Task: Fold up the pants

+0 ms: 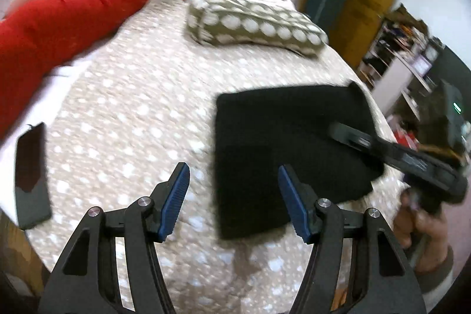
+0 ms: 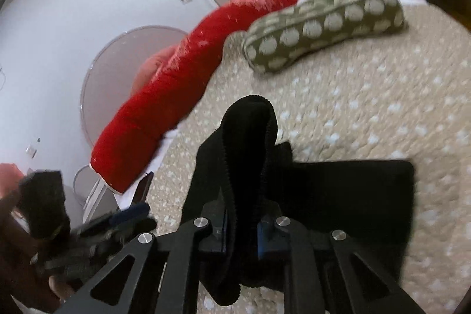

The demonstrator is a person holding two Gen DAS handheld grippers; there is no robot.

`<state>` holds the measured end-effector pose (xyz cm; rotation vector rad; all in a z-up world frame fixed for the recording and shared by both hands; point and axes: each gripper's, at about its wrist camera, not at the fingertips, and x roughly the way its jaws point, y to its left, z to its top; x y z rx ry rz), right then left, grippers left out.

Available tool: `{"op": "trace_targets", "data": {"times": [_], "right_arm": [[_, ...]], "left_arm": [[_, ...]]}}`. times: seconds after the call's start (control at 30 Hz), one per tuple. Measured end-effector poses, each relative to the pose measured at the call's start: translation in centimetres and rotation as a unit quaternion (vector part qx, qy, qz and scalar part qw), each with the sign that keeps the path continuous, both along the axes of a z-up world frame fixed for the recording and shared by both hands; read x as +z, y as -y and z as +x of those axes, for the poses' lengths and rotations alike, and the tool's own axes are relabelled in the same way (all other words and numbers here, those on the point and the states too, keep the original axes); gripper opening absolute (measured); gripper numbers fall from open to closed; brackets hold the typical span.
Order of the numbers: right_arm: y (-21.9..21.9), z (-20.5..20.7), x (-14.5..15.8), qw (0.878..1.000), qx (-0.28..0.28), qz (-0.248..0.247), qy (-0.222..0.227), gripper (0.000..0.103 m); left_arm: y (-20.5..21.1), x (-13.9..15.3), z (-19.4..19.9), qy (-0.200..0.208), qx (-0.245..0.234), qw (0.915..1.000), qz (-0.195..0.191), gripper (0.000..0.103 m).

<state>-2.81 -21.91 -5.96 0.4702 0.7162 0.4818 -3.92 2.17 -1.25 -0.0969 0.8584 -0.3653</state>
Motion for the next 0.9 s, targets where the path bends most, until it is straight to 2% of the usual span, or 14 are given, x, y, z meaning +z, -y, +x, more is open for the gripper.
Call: {"op": "trace_targets", "data": {"times": [0.1,0.23,0.27,0.3,0.33,0.37,0.5,0.63,0.77,0.9], "right_arm": [[1.9,-1.0,0.5,0.999,-0.035,-0.012,0.003,0.012],[4.2,-0.7,-1.5,0.995,-0.077,-0.04,-0.042,0.014],[4.3,-0.3,-2.2,0.994,-0.084,-0.052,-0.053,0.019],[4.5,0.0,-3.0,0.992,-0.091,-0.061,-0.067,0.02],[4.9,-0.1,-3.3,0.992,-0.092,-0.052,-0.071,0.02],[5.3,-0.4,-3.1,0.992,-0.093,-0.044,-0.069,0.021],[5.9,-2.1,0.5,0.986,-0.133,-0.096,-0.027,0.025],[4.3,-1.9,2.8,0.993,-0.086,-0.08,0.013,0.025],[2.3,0.5,1.2,0.99,-0.071,-0.12,-0.002,0.025],[4.1,2.4,-1.3,0.983,-0.12,-0.132,-0.036,0.025]], "left_arm": [[0.7,-0.1,0.6,0.002,0.0,1.0,0.006,0.063],[2.8,-2.2,1.7,-0.02,-0.015,0.9994,0.024,0.063],[3.4,-2.8,1.9,-0.026,-0.02,0.999,0.029,0.063],[4.0,-3.4,2.0,-0.035,-0.025,0.9984,0.037,0.063],[4.4,-3.7,2.4,-0.041,-0.027,0.9978,0.045,0.063],[4.7,-3.7,2.6,-0.041,-0.027,0.9976,0.049,0.063],[4.8,-2.5,3.3,-0.02,-0.018,0.9981,0.055,0.063],[5.7,-2.1,4.7,-0.008,-0.014,0.9977,0.067,0.063],[6.7,-2.7,6.7,-0.015,-0.004,0.9973,0.072,0.063],[7.6,-4.0,8.4,-0.03,-0.008,0.9966,0.076,0.063]]}}
